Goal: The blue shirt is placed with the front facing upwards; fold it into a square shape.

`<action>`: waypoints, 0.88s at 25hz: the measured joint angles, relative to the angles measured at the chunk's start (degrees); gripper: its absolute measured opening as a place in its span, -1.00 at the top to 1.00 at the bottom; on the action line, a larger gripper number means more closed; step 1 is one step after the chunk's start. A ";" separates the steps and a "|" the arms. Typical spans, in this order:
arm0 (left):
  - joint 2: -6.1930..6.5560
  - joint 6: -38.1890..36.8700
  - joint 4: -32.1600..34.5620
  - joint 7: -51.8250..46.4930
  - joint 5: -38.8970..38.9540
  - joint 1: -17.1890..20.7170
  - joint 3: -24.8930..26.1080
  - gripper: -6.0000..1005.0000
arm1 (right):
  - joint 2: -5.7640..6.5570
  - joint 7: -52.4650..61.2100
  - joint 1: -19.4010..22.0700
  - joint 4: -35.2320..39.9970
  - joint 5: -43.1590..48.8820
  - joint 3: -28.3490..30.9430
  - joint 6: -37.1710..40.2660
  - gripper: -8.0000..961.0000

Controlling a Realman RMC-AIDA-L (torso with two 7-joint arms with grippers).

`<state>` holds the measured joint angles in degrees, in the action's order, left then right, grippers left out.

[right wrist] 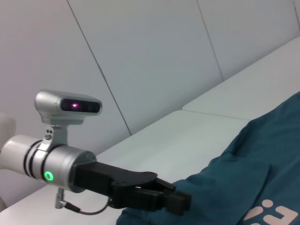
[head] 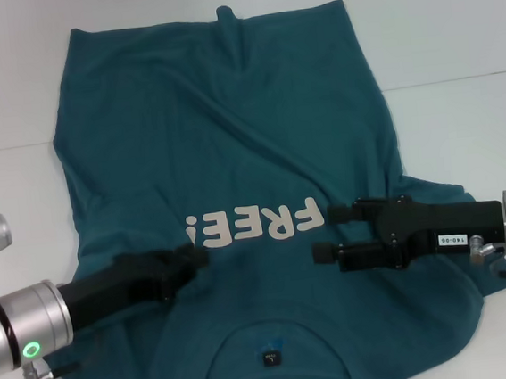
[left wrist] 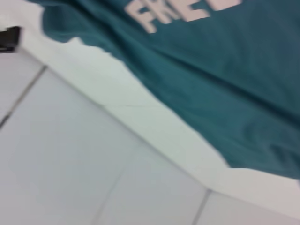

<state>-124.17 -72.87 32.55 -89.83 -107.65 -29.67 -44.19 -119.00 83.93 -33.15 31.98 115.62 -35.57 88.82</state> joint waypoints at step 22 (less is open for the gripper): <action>0.25 -7.46 0.46 2.37 0.10 0.18 3.51 -0.37 | 5.69 16.25 7.18 5.31 1.74 3.33 -6.23 -0.90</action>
<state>-123.92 -80.33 33.01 -87.46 -107.56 -29.49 -40.69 -113.31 100.18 -25.98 37.29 117.37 -32.24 82.60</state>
